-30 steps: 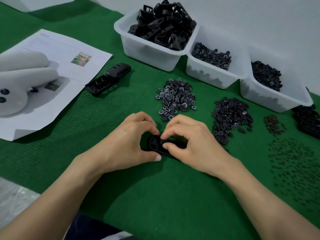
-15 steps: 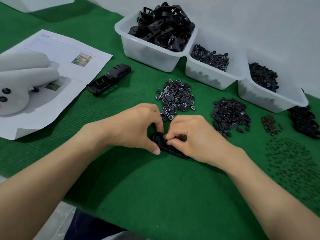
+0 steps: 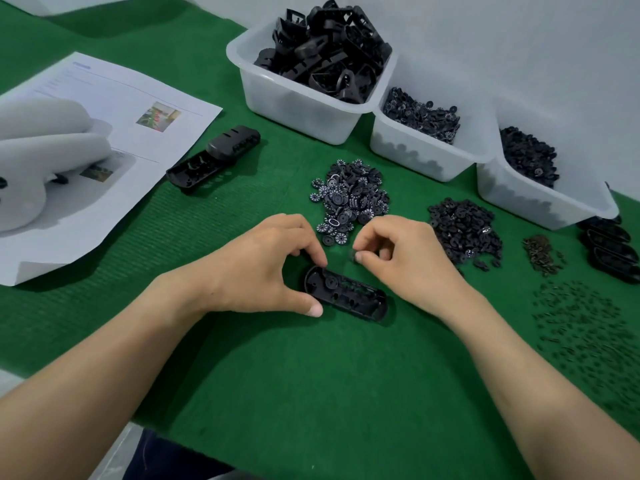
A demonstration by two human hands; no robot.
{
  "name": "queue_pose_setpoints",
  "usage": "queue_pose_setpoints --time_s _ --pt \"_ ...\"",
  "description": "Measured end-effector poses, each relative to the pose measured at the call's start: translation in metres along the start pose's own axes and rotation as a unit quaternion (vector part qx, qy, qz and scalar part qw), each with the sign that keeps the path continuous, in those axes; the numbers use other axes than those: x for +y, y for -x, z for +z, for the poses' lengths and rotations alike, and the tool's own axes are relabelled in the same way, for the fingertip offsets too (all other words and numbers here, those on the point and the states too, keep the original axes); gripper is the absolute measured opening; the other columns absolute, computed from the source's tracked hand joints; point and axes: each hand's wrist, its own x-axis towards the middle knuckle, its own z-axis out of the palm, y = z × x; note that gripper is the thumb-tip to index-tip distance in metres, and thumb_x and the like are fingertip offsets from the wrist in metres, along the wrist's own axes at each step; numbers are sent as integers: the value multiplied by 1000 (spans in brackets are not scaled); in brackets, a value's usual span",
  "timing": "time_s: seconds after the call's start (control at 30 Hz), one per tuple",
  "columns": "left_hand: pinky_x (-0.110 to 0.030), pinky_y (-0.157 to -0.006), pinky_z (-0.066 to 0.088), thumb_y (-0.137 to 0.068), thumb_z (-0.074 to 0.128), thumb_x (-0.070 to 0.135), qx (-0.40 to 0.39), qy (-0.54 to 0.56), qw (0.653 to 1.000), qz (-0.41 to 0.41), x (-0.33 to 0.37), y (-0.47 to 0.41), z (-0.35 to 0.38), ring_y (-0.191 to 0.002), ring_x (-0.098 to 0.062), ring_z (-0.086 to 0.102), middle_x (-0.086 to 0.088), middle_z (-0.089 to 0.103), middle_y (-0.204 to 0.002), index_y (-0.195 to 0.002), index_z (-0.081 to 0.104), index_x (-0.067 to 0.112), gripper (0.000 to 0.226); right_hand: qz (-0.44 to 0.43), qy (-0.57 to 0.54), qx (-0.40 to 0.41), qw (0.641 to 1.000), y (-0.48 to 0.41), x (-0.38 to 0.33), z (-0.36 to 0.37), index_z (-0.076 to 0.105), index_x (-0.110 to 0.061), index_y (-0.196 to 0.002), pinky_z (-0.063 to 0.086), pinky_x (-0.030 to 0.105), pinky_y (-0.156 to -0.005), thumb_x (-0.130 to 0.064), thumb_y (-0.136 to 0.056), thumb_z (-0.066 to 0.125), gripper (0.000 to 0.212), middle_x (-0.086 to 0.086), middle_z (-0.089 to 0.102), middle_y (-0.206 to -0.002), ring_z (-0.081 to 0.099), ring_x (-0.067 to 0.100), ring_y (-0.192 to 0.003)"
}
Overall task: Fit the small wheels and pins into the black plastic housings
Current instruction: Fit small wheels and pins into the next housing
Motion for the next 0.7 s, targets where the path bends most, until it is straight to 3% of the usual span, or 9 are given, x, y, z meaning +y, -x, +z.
queue_pose_setpoints --time_s 0.13,0.37,0.5,0.7 --pt "-16 -87 35 -60 80 42 0 2 1000 -10 0 0 0 -100 -4 43 14 49 -101 -91 60 30 39 -13 -9 -23 1000 6 -1 -4 61 -25 -69 36 10 -57 -5 -74 70 23 -11 57 -74 47 4 -58" --pt "-23 -91 36 -59 80 41 -1 7 1000 -7 1 0 0 -102 -5 44 12 49 -101 -88 59 32 37 -20 -25 -73 997 5 -4 -7 70 -22 -90 40 12 -59 -10 -76 72 19 -3 59 -81 51 8 -62" --pt "-21 -92 35 -58 81 41 -5 10 1000 -6 0 1 0 -103 -4 44 12 49 -102 -87 60 32 36 -34 -20 -91 995 3 -6 -6 70 -24 -81 40 13 -59 -13 -73 76 15 -4 59 -81 50 7 -61" --pt "-20 -90 35 -58 80 42 -1 3 1000 -8 0 1 0 -102 -5 44 13 49 -102 -87 59 33 36 -39 -38 -38 998 6 -2 -3 65 -19 -72 41 13 -57 1 -73 72 21 -10 58 -74 48 4 -59"
